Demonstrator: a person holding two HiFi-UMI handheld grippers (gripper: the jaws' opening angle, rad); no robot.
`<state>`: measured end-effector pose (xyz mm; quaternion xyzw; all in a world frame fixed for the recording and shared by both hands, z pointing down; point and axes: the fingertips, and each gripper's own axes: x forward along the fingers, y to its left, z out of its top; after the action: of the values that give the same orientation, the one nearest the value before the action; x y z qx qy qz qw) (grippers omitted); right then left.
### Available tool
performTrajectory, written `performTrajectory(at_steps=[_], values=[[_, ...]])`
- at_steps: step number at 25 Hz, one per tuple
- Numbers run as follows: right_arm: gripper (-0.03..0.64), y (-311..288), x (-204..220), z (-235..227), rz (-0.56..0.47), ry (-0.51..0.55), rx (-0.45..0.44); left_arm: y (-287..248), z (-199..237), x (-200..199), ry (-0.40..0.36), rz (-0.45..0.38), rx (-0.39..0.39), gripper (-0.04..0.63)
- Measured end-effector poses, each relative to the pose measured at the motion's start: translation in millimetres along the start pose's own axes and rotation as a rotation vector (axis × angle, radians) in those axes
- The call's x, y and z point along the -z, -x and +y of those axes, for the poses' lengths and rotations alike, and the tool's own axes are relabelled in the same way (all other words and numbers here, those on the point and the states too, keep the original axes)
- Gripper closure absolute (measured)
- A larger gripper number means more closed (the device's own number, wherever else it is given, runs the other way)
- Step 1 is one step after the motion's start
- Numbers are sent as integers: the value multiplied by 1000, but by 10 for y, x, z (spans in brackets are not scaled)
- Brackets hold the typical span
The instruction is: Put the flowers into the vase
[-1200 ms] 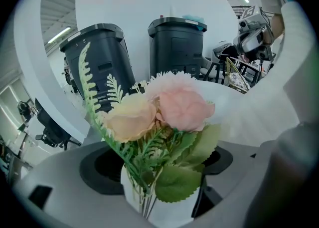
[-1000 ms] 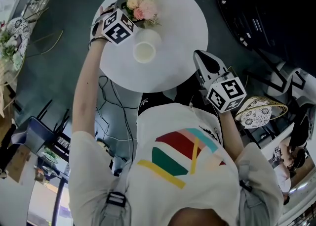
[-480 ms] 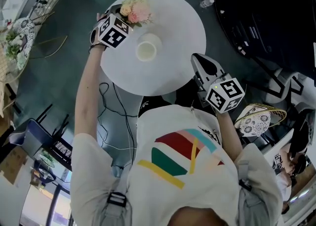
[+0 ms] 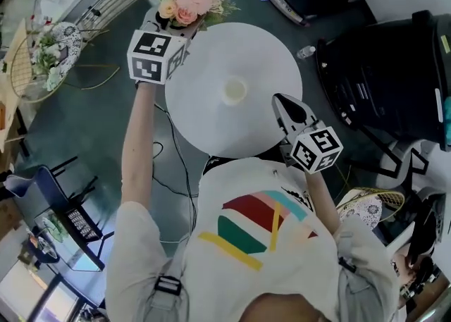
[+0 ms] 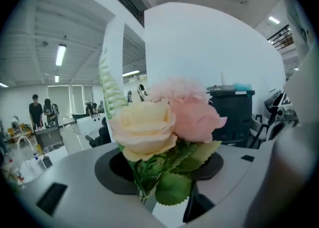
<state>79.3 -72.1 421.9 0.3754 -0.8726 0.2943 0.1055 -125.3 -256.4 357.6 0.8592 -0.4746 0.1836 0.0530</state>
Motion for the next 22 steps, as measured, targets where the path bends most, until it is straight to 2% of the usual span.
performTrajectory(at_steps=[5, 10, 12, 16, 18, 22], values=[[603, -81, -184, 101, -35, 1, -24, 590, -27, -896, 16, -254, -29, 334], [603, -186, -213, 172, -38, -21, -45, 1101, -275, -1412, 76, -472, 9, 334], [603, -214, -176, 234, -29, -26, -55, 1264, -405, -1510, 92, -518, 20, 334], [603, -266, -120, 340, -12, -24, -73, 1445, -628, -1585, 76, -549, 35, 334], [603, -279, -104, 353, -9, -21, -72, 1510, -704, -1594, 126, -587, 76, 334], [603, -283, -96, 299, -12, -35, -53, 1604, -772, -1593, 286, -682, 175, 334]])
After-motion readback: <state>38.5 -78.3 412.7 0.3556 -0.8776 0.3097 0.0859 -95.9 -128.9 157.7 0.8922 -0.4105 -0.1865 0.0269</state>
